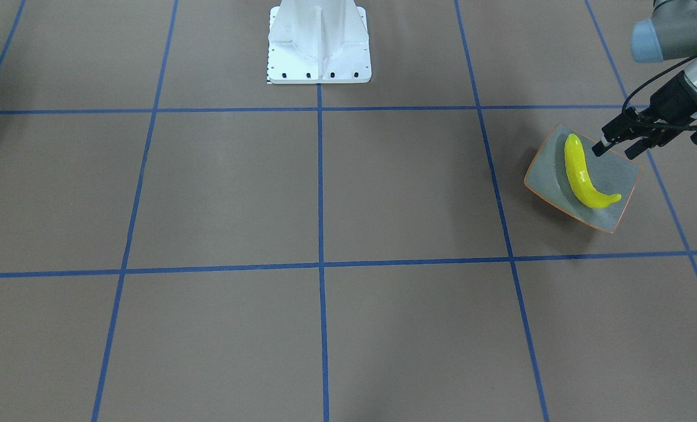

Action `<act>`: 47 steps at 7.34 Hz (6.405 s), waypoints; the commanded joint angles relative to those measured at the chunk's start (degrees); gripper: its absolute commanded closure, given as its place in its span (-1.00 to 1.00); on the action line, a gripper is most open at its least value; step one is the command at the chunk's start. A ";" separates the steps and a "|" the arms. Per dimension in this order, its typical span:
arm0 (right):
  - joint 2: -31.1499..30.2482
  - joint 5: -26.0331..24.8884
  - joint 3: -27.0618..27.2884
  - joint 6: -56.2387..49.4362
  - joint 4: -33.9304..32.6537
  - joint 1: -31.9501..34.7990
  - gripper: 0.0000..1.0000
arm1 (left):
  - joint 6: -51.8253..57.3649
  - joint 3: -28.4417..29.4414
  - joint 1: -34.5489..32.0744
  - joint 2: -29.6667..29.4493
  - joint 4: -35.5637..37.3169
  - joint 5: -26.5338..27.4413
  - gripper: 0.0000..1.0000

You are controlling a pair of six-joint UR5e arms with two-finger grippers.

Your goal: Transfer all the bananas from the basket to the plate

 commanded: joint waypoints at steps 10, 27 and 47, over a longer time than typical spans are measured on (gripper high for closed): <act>5.11 4.77 10.71 0.52 -0.52 -1.09 1.00 | -4.03 0.26 0.35 -3.73 0.62 -0.34 -0.99; 46.71 9.36 17.58 59.23 -0.09 -39.77 1.00 | -47.66 14.06 29.70 -41.46 -32.17 33.41 -0.99; 47.33 8.84 20.39 64.95 3.34 -43.81 1.00 | -47.83 18.81 29.97 -46.29 -32.08 35.70 -0.09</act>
